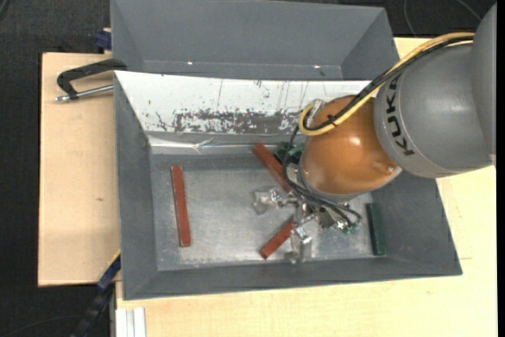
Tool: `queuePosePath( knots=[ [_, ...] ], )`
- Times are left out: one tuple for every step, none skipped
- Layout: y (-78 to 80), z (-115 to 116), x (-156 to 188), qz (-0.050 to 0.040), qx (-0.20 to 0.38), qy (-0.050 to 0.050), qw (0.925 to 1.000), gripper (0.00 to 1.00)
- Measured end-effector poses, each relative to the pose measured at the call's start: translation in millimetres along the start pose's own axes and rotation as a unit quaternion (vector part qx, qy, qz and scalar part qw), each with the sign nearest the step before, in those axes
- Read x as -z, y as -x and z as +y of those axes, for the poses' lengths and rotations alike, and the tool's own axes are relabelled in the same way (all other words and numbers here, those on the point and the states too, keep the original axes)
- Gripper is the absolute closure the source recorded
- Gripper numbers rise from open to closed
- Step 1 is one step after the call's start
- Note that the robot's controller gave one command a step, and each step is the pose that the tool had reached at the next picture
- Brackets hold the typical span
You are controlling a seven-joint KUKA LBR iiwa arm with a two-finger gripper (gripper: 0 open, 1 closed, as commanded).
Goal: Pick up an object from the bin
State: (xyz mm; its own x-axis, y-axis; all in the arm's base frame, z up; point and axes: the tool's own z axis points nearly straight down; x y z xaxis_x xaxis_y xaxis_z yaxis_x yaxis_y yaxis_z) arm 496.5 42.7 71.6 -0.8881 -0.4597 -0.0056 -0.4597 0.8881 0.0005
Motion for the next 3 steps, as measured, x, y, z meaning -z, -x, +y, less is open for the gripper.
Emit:
queuePosePath(
  knots=[
    [1.3,1,1,0.0,-0.001,0.0,1.0,0.0],
    [1.3,1,1,0.0004,-0.001,0.0,1.0,1.0],
    [3.9,1,53,-0.0019,-0.001,-0.002,1.0,1.0]
  ],
)
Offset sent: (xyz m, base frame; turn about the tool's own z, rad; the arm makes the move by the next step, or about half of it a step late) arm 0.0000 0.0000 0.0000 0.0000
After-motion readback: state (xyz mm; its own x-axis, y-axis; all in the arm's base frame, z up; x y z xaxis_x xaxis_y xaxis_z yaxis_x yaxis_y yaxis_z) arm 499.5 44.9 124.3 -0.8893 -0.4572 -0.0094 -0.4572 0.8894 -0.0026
